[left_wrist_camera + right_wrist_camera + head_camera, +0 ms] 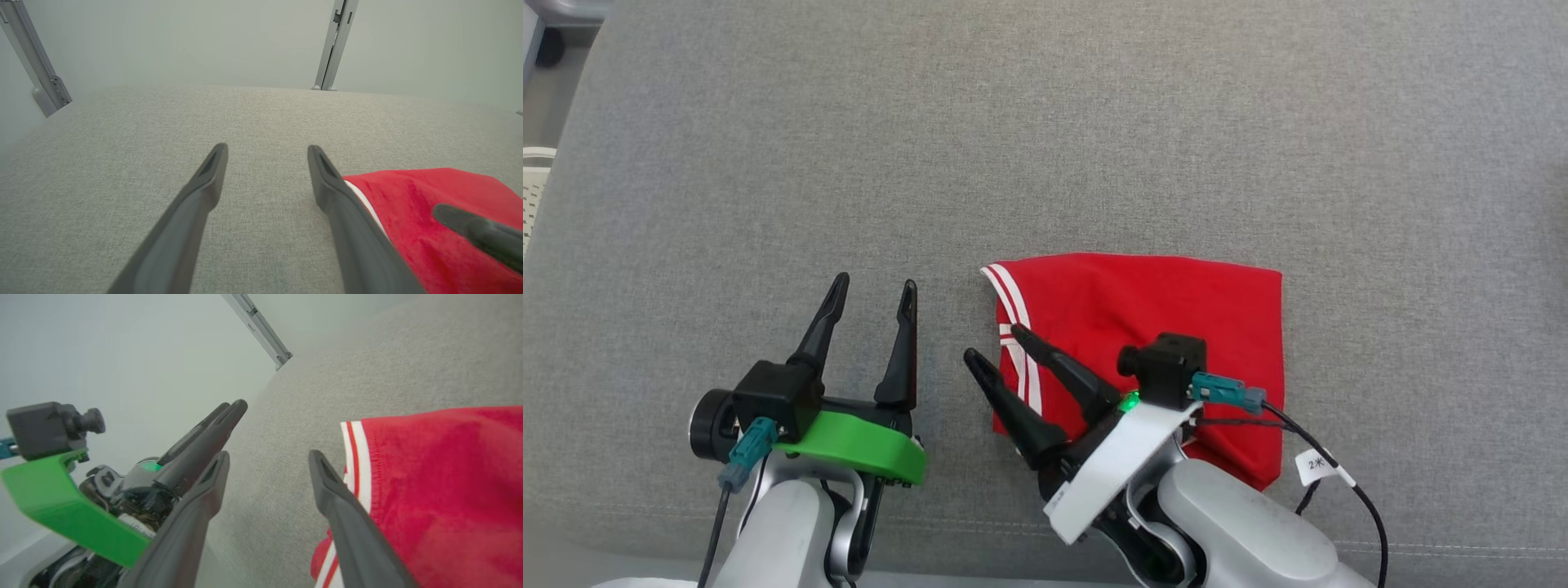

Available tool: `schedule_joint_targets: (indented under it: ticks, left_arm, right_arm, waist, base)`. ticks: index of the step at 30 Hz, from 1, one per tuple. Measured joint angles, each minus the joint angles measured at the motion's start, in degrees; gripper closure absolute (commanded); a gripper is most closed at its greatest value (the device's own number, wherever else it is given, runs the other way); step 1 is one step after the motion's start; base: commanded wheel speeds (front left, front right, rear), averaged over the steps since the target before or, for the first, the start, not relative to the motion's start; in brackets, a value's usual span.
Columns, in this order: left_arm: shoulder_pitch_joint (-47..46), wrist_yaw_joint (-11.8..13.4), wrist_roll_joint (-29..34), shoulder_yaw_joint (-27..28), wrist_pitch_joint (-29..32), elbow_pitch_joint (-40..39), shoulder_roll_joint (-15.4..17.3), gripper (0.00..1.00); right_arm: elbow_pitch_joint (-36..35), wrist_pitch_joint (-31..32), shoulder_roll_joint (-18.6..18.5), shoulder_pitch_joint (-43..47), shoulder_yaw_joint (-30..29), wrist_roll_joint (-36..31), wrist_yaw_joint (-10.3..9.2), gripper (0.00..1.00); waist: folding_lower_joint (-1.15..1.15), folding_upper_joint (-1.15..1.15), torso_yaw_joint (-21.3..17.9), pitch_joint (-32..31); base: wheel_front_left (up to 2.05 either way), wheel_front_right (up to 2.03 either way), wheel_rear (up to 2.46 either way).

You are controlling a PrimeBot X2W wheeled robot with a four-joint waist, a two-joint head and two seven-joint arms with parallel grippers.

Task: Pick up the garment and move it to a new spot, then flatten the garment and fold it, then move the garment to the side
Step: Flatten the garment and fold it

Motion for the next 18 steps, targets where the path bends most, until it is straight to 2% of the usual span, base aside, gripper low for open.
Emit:
schedule_joint_targets:
  ticks: [3,6,12,18]
  left_arm:
    - [-0.01,0.01,0.08,0.25,0.0,0.14,0.0,0.0]
    - [0.02,0.03,0.09,0.62,-0.01,0.16,0.05,0.0]
    - [0.15,0.35,0.27,1.31,0.0,-0.3,0.36,0.0]
    - [0.47,1.34,0.83,2.92,0.0,-1.83,1.25,0.0]
  right_arm:
    - [-3.6,-0.69,0.0,-1.02,0.98,-0.77,0.0,0.0]
    - [-8.44,-0.98,-1.77,-0.79,-1.38,-2.04,0.0,0.0]
    - [-17.64,-1.2,-4.07,4.32,-13.24,-6.64,0.0,0.0]
    - [-19.94,-1.21,-5.43,10.6,-25.52,-12.51,0.0,0.0]
  waist:
    - [0.0,0.0,-0.55,-0.08]
    - [0.0,0.0,-1.26,-0.4]
    - [0.0,0.0,-2.69,-1.31]
    - [0.0,0.0,-3.8,-2.54]
  base:
    - [0.0,0.0,0.0]
    - [0.0,0.0,0.0]
    - [0.0,0.0,0.0]
    - [0.0,0.0,0.0]
